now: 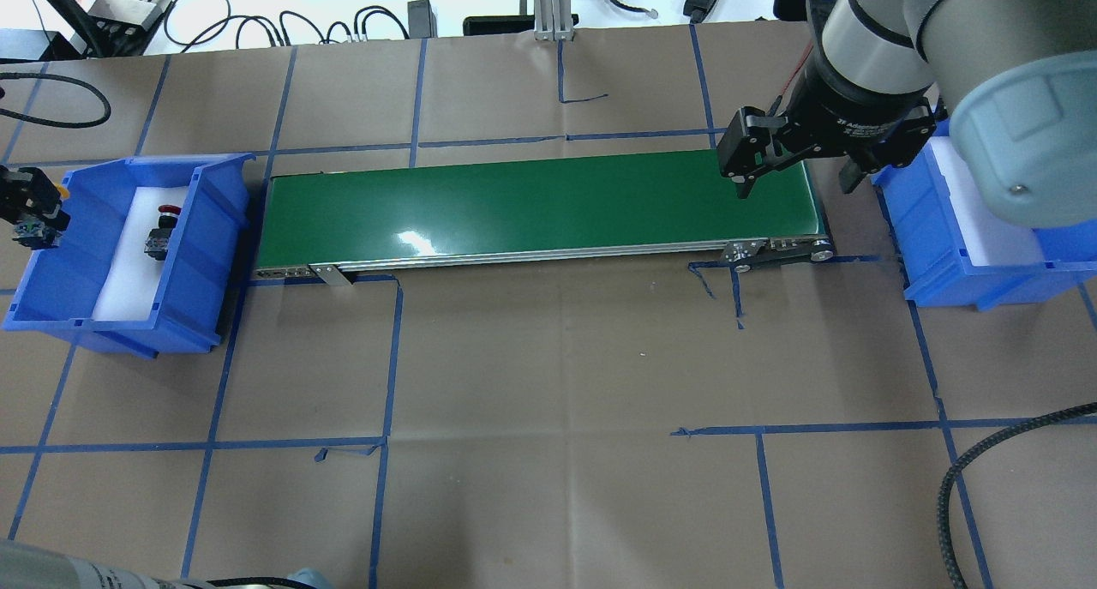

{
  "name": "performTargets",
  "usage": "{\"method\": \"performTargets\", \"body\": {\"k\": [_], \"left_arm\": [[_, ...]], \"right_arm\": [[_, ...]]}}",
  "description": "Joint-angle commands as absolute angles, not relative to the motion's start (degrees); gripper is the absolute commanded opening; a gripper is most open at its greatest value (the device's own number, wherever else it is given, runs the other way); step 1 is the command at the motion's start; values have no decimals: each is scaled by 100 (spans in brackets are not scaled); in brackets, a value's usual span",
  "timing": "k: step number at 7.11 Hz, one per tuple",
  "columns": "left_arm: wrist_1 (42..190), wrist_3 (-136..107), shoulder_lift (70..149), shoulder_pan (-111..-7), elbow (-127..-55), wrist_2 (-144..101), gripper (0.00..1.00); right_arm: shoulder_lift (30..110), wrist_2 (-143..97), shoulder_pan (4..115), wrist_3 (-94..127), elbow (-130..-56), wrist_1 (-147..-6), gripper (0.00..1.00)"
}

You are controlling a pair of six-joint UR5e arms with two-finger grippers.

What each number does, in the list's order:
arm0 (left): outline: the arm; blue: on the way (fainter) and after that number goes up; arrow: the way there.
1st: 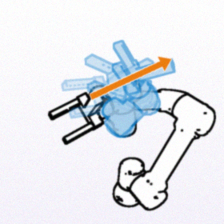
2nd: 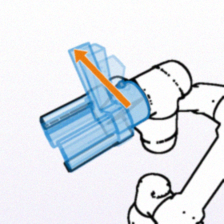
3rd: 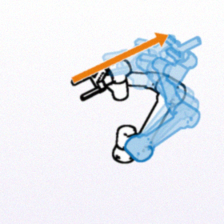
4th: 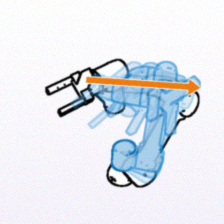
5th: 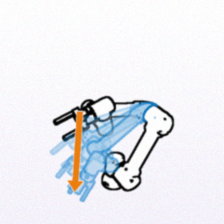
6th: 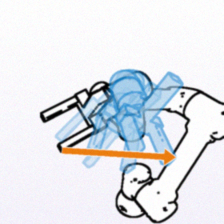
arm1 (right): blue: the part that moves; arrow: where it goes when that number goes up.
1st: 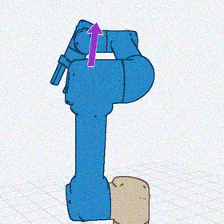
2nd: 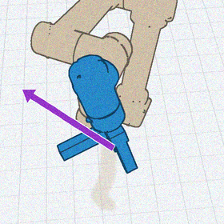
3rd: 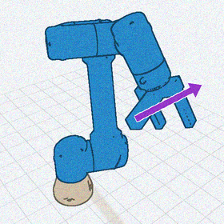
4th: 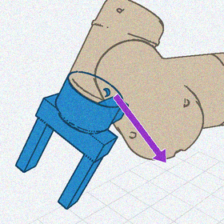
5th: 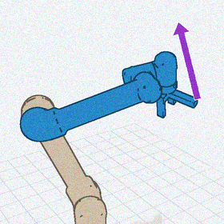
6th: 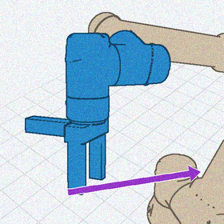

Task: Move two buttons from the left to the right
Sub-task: 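Lift the yellow button and carry it over the conveyor with left gripper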

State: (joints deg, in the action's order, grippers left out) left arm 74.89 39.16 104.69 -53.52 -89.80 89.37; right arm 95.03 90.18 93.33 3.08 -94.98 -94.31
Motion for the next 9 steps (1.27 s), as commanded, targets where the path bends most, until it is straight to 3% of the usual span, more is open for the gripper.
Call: {"method": "performTargets", "body": {"k": [1,6,9], "left_arm": [[7576,3841,10372,-5920,-8859,8921,3],[7471,1553,10545,-8179,-8894,8965,5],[6632,969,11326,-8385,-9148,8965,5]], "right_arm": [[9510,9018,9325,308,-9492,-9431,100],[9475,9018,9334,308,-9360,-9431,100],[9475,9018,9334,308,-9430,-9439,100]]}}
